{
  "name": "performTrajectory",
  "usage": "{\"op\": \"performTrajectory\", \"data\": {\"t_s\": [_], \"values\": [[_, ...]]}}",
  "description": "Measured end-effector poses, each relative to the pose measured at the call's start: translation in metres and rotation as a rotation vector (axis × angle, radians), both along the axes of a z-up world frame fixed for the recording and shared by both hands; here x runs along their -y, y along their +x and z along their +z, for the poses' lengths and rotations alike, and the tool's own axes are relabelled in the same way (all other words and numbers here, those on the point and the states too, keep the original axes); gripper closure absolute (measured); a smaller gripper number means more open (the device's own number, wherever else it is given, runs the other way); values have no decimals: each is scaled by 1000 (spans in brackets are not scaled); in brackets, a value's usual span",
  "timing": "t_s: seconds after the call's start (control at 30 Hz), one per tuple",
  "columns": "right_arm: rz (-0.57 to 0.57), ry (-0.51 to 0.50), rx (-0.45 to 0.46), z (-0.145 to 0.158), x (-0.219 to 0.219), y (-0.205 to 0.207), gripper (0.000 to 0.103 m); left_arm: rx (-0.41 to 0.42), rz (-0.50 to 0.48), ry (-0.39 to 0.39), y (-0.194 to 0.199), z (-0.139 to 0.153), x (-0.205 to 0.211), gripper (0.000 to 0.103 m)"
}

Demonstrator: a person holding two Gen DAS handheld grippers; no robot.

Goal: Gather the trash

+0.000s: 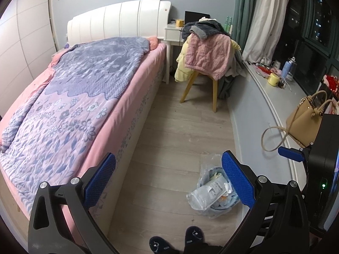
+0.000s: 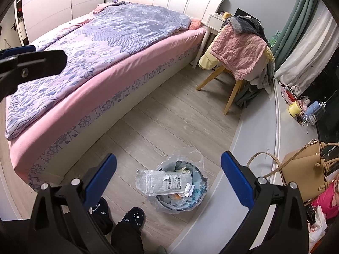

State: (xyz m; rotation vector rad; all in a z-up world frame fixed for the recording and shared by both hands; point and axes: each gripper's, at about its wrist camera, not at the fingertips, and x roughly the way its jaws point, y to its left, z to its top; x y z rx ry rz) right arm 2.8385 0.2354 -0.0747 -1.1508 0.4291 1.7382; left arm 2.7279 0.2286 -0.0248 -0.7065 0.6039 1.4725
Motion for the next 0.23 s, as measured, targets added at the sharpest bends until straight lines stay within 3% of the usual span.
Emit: {"op": "performTrajectory", "data": {"t_s": [0.23], "values": [[8,-7,-2,-1,-7,0,7,-11,4,-23,-2,-1,-9,6]]}}
